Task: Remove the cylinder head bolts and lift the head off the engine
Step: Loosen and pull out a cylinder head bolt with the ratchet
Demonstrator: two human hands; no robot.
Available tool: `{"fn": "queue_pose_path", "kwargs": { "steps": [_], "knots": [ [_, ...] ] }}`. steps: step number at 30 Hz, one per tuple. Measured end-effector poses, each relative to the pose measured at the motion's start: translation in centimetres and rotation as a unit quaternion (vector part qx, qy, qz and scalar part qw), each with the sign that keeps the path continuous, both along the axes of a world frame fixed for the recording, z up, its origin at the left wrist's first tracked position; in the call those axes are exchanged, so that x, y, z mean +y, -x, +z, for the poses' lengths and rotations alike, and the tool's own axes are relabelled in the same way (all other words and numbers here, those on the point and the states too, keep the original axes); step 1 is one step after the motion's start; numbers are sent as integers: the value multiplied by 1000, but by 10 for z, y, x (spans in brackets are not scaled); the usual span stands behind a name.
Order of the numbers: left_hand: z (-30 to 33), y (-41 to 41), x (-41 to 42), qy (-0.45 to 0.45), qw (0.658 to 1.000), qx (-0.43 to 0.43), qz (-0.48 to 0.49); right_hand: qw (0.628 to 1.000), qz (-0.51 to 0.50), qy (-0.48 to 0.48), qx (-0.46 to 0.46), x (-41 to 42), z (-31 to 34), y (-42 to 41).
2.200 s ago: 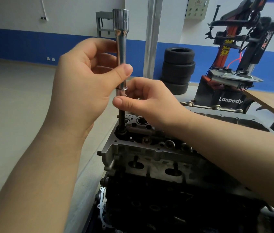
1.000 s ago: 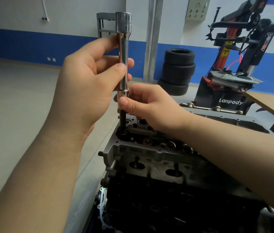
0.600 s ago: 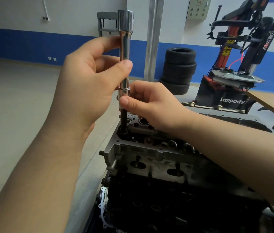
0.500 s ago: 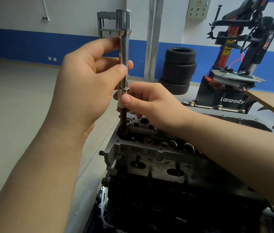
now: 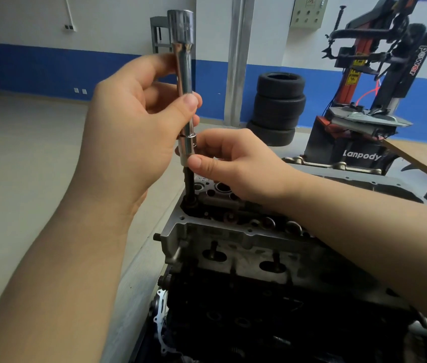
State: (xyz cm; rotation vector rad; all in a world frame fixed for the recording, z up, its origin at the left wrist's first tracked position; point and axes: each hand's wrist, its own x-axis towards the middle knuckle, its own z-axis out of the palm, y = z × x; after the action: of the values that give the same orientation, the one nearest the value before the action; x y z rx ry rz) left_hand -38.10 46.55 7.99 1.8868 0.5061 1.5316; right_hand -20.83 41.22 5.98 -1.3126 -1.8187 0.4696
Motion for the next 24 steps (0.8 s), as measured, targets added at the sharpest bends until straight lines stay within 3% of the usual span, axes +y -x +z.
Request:
{"fn": "queue_pose_path", "kwargs": {
  "steps": [2,6,10,24],
  "knots": [
    [0,-2,-1,-7,1000,-23,-1,999,8,29,-18,-1,0,1],
    [0,-2,-5,-27,996,-81,-19,985,-15,55,-163,-2,2,7],
    [-2,-6,-8,-27,992,-118,-27,966,-27,68,-248,-2,3,11],
    [5,-11,-10,29,987,-149,-46,964,-44,37,-259,-2,1,14]
  ]
}}
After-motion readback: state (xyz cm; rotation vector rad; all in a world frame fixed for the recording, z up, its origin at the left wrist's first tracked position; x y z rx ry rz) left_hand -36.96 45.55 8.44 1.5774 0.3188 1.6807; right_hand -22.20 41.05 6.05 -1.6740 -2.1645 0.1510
